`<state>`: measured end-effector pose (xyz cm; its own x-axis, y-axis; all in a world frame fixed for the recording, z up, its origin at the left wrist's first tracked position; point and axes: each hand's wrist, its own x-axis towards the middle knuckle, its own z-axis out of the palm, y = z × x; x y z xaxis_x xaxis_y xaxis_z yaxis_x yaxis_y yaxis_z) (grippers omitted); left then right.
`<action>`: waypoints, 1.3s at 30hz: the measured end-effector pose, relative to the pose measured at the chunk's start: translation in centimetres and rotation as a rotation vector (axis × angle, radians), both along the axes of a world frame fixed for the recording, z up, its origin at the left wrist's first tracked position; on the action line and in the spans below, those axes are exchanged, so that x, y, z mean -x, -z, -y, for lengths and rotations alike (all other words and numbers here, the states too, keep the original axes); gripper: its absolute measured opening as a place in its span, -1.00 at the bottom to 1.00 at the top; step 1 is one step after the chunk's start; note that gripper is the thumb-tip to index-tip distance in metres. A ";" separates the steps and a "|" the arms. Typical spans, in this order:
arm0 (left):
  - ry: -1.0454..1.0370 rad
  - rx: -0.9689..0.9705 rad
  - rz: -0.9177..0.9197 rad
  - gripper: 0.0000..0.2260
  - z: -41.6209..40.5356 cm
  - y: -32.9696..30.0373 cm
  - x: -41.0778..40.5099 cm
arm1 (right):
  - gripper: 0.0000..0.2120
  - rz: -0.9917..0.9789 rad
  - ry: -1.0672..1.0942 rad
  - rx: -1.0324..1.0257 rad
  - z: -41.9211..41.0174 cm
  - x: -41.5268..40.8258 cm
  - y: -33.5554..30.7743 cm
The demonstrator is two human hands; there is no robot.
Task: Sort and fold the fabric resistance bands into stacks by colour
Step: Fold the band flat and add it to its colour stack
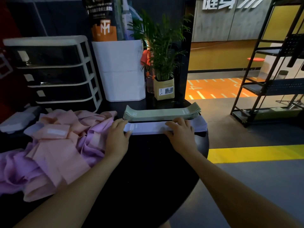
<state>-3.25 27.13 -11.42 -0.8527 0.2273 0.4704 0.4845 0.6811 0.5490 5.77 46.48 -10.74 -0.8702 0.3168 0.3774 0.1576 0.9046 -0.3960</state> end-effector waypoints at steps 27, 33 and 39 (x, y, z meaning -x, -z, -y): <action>-0.003 0.070 0.010 -0.66 -0.2 0.0 -0.4 | -0.72 0.056 -0.015 -0.125 0.3 -0.1 0.1; 0.042 0.091 0.032 -0.67 0.2 -1.0 -1.5 | -0.68 0.091 0.009 -0.059 0.7 -0.2 -0.4; 0.045 0.092 0.051 -0.64 2.4 -4.8 -2.1 | -0.59 0.121 -0.073 -0.003 5.2 1.1 -3.2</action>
<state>-1.19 24.74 -6.64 -0.8626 0.3064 0.4025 0.4892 0.7075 0.5099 4.69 41.30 -7.59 -0.9302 0.2498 0.2688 0.1378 0.9167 -0.3751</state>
